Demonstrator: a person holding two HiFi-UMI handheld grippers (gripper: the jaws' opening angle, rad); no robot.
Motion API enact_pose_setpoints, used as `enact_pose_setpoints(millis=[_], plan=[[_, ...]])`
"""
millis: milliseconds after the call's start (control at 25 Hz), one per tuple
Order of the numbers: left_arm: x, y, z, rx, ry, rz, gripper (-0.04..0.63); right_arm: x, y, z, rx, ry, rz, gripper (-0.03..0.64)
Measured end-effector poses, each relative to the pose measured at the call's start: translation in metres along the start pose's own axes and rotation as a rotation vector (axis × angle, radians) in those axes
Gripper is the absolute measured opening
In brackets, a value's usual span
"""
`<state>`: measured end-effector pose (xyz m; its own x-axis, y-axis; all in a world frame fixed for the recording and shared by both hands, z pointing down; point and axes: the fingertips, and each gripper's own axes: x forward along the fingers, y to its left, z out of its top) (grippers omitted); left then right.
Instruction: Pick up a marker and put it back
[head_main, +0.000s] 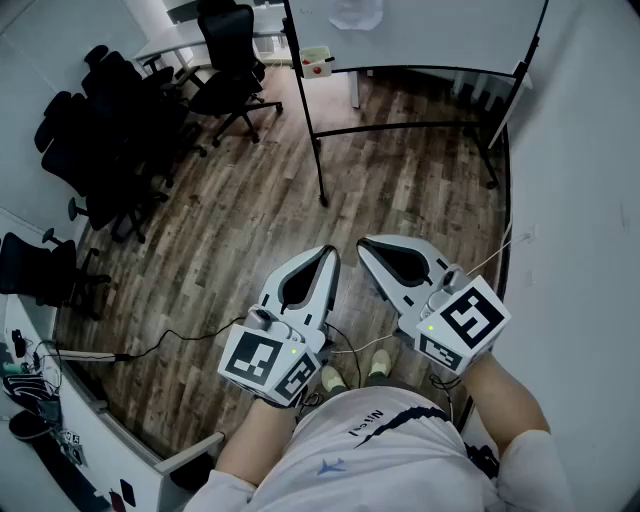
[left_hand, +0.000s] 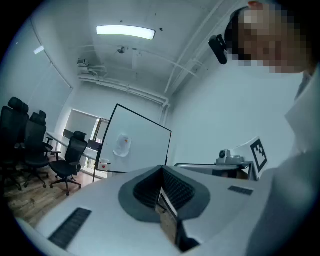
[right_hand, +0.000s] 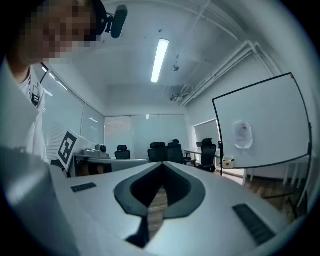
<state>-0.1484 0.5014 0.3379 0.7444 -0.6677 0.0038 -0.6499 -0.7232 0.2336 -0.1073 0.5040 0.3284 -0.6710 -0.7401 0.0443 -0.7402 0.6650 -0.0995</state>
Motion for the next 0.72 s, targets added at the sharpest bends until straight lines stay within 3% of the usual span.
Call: enact_pose_setpoints(millis=[160, 360, 720], plan=[[0.000, 0.000, -0.001, -0.001, 0.001, -0.001, 0.011, 0.000, -0.001, 0.000, 0.008, -0.009, 0.001, 0.012], [-0.001, 0.001, -0.006, -0.013, 0.009, -0.001, 0.011, -0.008, -0.009, -0.002, 0.095, -0.030, 0.002, 0.012], [0.012, 0.018, -0.007, 0.000, 0.006, 0.034, 0.012, -0.028, -0.046, -0.005, 0.163, -0.056, -0.077, 0.012]])
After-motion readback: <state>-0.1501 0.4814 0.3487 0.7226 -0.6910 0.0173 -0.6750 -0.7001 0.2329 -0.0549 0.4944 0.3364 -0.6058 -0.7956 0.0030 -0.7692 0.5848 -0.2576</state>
